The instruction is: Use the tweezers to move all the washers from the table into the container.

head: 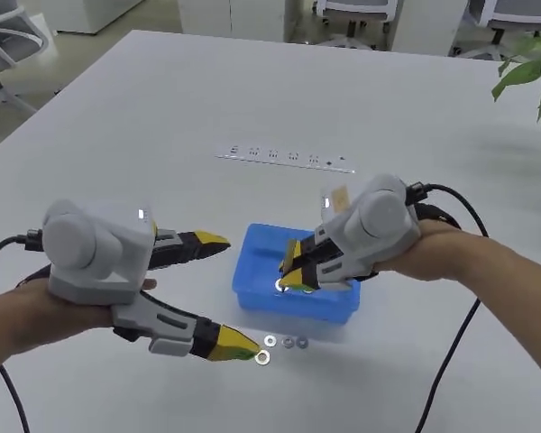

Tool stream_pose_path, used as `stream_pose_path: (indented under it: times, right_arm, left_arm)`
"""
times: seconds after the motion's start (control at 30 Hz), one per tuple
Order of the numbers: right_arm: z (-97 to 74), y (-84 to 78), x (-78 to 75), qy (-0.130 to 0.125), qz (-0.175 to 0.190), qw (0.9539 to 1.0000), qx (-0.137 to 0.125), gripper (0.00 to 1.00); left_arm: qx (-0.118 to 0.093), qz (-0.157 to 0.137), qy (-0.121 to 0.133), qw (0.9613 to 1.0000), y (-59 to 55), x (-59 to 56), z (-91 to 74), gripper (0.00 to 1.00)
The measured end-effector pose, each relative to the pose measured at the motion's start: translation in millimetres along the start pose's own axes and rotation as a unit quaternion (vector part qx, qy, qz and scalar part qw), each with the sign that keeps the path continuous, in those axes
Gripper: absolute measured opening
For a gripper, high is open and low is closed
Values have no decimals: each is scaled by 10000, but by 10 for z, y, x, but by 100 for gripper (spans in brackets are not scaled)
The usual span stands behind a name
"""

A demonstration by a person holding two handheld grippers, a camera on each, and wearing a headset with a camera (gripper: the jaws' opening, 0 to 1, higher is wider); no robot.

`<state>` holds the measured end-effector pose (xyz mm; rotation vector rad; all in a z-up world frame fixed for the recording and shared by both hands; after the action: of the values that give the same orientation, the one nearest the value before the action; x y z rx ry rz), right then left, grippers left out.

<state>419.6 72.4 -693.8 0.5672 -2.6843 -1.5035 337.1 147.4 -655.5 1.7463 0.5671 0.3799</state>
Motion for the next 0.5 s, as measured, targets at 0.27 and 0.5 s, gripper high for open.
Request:
stream_pose_path:
  times: [0.27, 0.5]
  right_arm:
    - [51, -99, -57, 17, 105, 9999, 42, 9]
    - [74, -198, -90, 19, 167, 9998, 105, 9]
  left_arm:
    - [20, 13, 48, 10000, -8, 66, 8, 88]
    - [51, 8, 34, 10000, -4, 120, 48, 80]
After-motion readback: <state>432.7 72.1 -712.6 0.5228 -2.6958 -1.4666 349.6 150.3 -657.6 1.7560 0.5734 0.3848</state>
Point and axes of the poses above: the centre of the closed fingertips' face, and the gripper's own axes: z roughly forward along the fingers, x roughly to its left, y roughly out of its top, the point moved 5 cm from there along -z, roughly backward along the fingers, and after that the axes turned 12 degrees about -x, right-handed, at the moved point
